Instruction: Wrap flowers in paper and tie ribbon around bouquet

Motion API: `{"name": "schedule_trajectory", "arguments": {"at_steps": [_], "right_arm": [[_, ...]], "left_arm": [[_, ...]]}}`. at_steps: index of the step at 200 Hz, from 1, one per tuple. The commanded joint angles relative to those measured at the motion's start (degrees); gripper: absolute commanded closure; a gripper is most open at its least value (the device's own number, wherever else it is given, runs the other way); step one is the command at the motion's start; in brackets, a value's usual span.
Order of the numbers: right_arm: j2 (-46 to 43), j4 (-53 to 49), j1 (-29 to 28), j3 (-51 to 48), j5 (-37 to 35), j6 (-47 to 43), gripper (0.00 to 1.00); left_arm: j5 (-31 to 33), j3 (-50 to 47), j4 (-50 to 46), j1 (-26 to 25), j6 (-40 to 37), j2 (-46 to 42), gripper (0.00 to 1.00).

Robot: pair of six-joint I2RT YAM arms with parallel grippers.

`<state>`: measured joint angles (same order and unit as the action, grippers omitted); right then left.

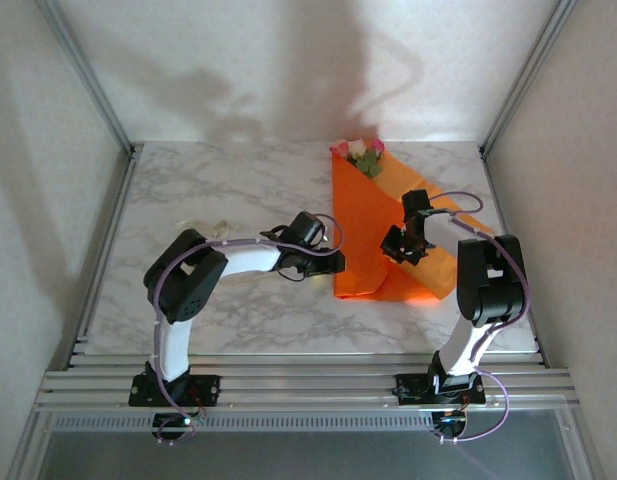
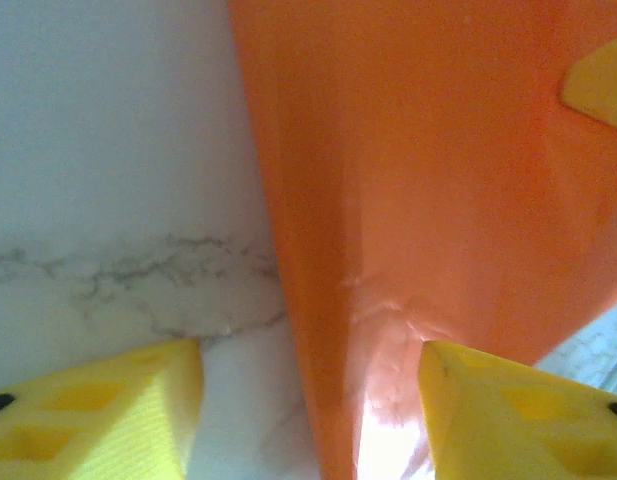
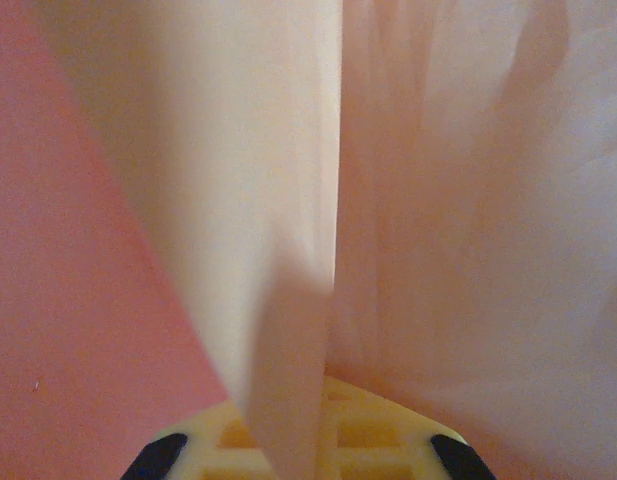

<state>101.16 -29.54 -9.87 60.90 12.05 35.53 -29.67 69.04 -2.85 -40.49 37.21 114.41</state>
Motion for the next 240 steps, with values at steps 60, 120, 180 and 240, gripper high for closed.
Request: {"name": "schedule_trajectory", "arguments": {"at_steps": [60,120,180,240], "right_arm": [[1.73,-0.87,0.47,0.70,1.07,-1.46,1.00],[3.15,-1.79,0.64,2.40,1.24,-2.54,1.00],[3.73,-4.17,1.17,3.88,-0.44,-2.92,1.00],[-14.81,-13.68,-1.99,3.17,-9.16,3.30,0.51]], "left_arm": [[-2.55,1.90,11.05,2.30,3.50,4.96,1.00],[-2.81,9.93,9.90,6.01,2.95,11.07,0.54],[-4.33,17.77,11.24,8.23,4.90,18.00,1.00],[-4.26,14.06,12.30,8.09,6.28,13.77,1.00]]}}
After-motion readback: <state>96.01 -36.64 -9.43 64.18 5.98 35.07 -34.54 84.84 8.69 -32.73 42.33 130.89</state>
